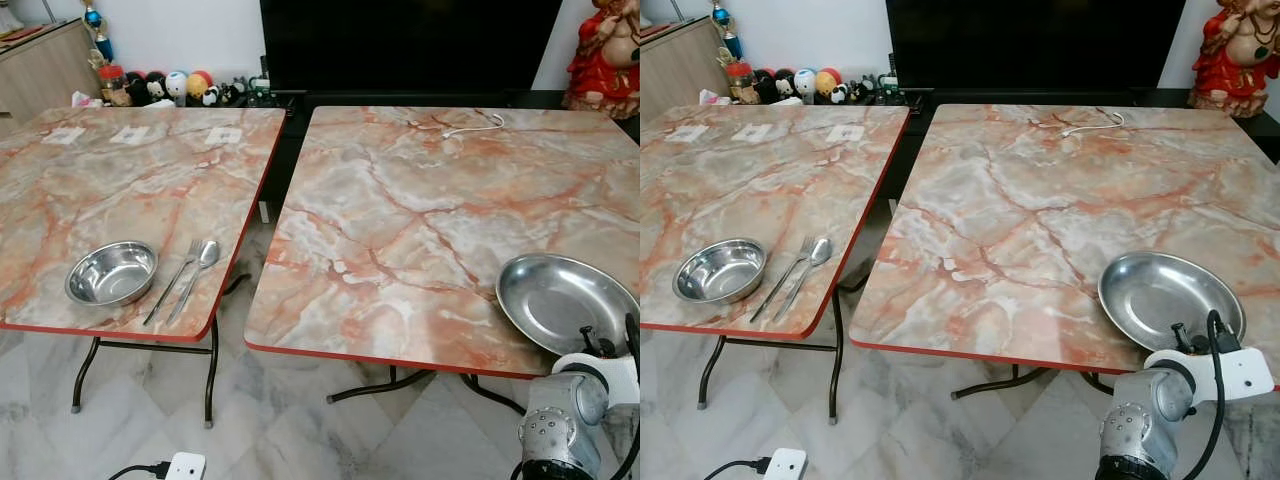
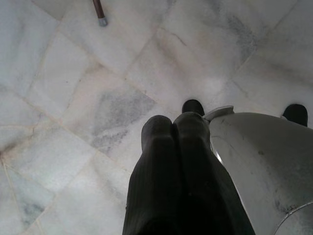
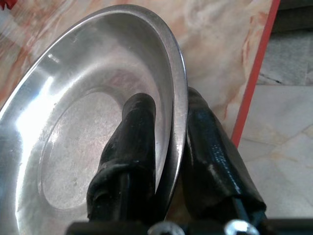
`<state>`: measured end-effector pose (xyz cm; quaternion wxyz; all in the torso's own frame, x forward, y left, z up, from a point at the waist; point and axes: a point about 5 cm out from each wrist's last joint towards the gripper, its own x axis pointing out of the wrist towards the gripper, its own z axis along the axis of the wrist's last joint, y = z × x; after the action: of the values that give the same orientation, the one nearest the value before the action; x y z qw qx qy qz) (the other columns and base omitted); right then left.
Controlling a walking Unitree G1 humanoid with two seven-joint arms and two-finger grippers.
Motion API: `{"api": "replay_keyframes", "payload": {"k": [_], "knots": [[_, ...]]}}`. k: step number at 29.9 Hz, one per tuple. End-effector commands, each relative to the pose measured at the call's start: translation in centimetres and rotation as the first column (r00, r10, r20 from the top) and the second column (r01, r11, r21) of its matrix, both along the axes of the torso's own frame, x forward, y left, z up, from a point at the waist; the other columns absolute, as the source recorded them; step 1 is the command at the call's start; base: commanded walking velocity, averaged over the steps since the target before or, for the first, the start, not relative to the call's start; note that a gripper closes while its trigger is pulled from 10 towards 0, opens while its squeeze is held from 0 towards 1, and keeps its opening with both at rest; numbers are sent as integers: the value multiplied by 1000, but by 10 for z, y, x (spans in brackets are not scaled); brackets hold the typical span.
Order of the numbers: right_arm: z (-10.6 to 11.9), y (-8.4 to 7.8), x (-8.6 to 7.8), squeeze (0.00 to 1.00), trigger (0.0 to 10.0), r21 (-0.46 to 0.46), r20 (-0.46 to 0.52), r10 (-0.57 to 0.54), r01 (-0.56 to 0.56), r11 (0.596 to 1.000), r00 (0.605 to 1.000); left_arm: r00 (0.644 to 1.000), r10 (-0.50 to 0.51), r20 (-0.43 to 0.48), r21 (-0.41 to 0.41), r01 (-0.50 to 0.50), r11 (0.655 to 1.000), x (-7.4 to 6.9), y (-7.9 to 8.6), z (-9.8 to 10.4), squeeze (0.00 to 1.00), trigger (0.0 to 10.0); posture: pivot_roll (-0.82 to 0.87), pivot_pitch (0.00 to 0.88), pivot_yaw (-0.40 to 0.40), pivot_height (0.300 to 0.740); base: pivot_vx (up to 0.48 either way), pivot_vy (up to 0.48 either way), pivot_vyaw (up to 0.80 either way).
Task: Setting the table
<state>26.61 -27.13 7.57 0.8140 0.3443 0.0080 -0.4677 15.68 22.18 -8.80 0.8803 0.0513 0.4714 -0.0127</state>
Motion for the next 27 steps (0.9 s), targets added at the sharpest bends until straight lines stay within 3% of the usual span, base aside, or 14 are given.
{"api": "replay_keyframes", "payload": {"k": [1,3,4,5,6,7,19,21,22,26,27], "knots": [[6,-1,4,306,10000,-16,14,-12,13,1000,1000,1000,29,-8,9,-29,1000,-1,6,0,0,10000,52,0,24,740,0,0,0],[3,-1,3,302,10000,-11,-7,-20,20,1000,1000,999,31,-6,7,-31,999,-1,5,0,0,10000,52,0,23,740,0,0,0],[2,-1,2,525,10000,-9,-8,-21,21,1000,1000,999,32,-6,6,-32,999,-1,5,0,0,10000,54,0,23,740,0,0,0],[2,-1,2,639,10000,-9,-8,-21,21,1000,1000,999,33,-5,6,-33,999,-1,5,1,0,10000,54,0,23,740,0,0,0],[2,-1,2,639,10000,-9,-8,-22,22,1000,1000,999,34,-4,5,-34,999,-1,5,1,0,10000,54,0,23,740,0,0,0],[2,-1,2,745,10000,-11,-7,-18,18,1000,1000,999,35,-4,5,-35,999,-1,5,0,0,10000,51,0,23,740,0,0,0],[5,3,-4,753,10000,-63,-12,-13,13,998,1000,999,37,-3,1,-37,999,0,4,0,0,10000,47,0,20,740,0,0,0],[5,4,-5,769,10000,-71,-11,-9,8,997,1000,999,35,-4,0,-35,999,0,3,0,0,10000,44,0,21,740,0,0,0],[5,4,-5,859,10000,-69,-10,-11,10,998,1000,999,35,-4,-1,-35,999,0,3,0,0,10000,43,0,21,740,0,0,0],[3,7,-6,773,10000,-63,-16,-13,12,998,1000,999,34,-3,-2,-34,999,0,3,0,0,10000,45,0,19,740,0,0,0],[4,7,-6,357,10000,-74,-19,-13,12,997,1000,999,34,-3,-2,-34,999,0,3,0,0,10000,45,0,19,740,0,0,0]]}}
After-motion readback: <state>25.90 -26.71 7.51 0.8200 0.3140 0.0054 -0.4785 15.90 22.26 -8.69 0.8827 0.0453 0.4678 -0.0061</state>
